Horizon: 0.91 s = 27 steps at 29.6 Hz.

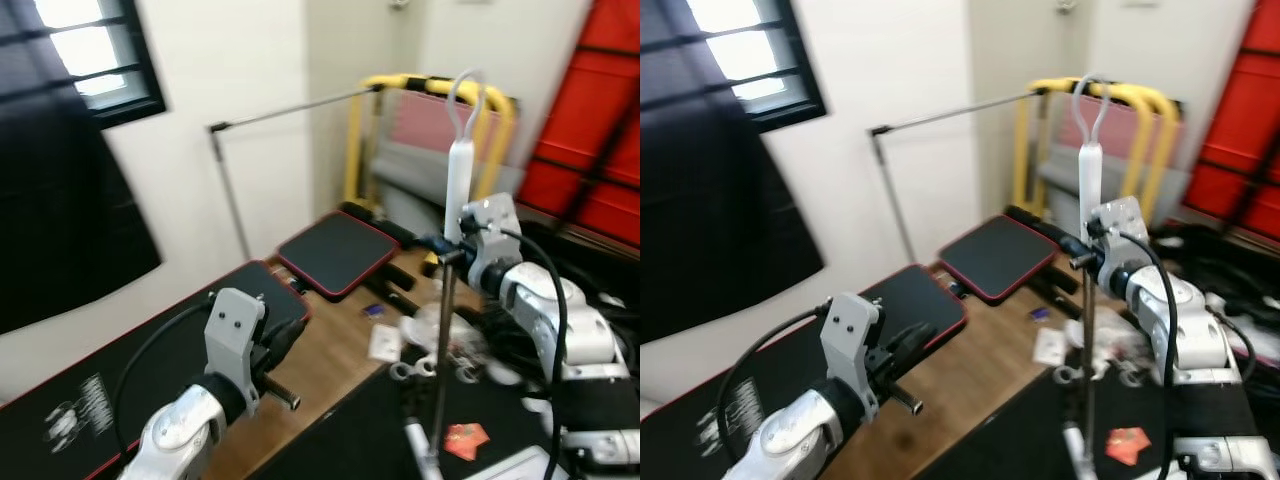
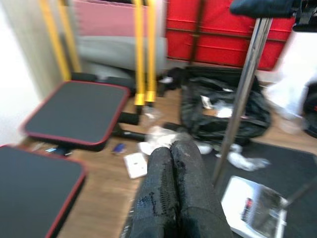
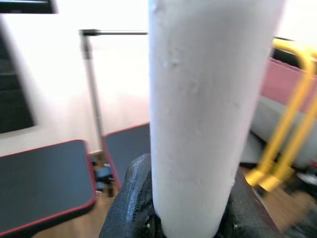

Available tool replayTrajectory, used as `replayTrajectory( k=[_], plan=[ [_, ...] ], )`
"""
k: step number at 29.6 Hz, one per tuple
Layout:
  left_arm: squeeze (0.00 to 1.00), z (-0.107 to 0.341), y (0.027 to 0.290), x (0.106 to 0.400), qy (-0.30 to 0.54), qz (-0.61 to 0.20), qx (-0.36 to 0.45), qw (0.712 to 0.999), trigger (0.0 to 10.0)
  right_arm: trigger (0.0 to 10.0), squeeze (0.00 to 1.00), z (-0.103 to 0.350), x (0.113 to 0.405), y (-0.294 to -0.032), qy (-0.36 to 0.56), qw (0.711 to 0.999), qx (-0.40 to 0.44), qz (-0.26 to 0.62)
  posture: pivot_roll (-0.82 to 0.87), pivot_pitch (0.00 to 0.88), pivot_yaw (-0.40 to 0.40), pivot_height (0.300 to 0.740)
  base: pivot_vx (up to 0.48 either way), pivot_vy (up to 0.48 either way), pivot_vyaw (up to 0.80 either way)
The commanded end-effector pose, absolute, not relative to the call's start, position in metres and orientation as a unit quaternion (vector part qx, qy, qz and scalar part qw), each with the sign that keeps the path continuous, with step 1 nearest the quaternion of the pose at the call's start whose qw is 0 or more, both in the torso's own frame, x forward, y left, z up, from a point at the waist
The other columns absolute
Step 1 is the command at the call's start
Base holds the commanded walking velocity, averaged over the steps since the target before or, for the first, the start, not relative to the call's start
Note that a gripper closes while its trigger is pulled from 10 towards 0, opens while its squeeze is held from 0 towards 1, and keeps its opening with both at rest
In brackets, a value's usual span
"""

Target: Sweep floor

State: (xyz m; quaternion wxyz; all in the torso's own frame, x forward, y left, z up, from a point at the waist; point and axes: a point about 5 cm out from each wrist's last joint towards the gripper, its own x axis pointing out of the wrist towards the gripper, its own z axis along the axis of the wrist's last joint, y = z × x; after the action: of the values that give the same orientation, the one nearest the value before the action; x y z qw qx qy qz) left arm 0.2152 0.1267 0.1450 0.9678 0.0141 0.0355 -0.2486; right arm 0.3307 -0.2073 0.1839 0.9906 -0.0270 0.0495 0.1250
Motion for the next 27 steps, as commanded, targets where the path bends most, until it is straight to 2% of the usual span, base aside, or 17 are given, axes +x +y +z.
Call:
replayTrajectory(
  k=[1,9,16,27],
  plan=[
    [0.00,0.146,0.133,0.218,0.028,-0.208,0.019,0.978,10.0,10.0,0.00,0.204,0.335,-0.207,-0.005,0.994,-0.007,0.108,-0.08,0.015,-0.058,0.740,0.000,0.000,-0.80],
    [0.00,0.147,0.138,0.222,0.013,-0.181,0.033,0.983,10.0,10.0,0.00,0.207,0.337,-0.204,-0.030,0.995,0.009,0.095,-0.08,0.014,-0.061,0.740,0.000,0.000,-0.80],
    [0.00,0.145,0.144,0.230,0.002,-0.123,0.051,0.991,10.0,10.0,0.00,0.209,0.336,-0.190,-0.058,0.992,0.018,0.109,-0.08,0.007,-0.065,0.740,0.000,0.000,-0.80],
    [0.00,0.145,0.150,0.235,-0.010,-0.097,0.057,0.994,10.0,10.0,0.00,0.210,0.334,-0.169,-0.086,0.987,-0.001,0.135,-0.08,0.000,-0.063,0.740,0.000,0.000,-0.80]
  ],
)
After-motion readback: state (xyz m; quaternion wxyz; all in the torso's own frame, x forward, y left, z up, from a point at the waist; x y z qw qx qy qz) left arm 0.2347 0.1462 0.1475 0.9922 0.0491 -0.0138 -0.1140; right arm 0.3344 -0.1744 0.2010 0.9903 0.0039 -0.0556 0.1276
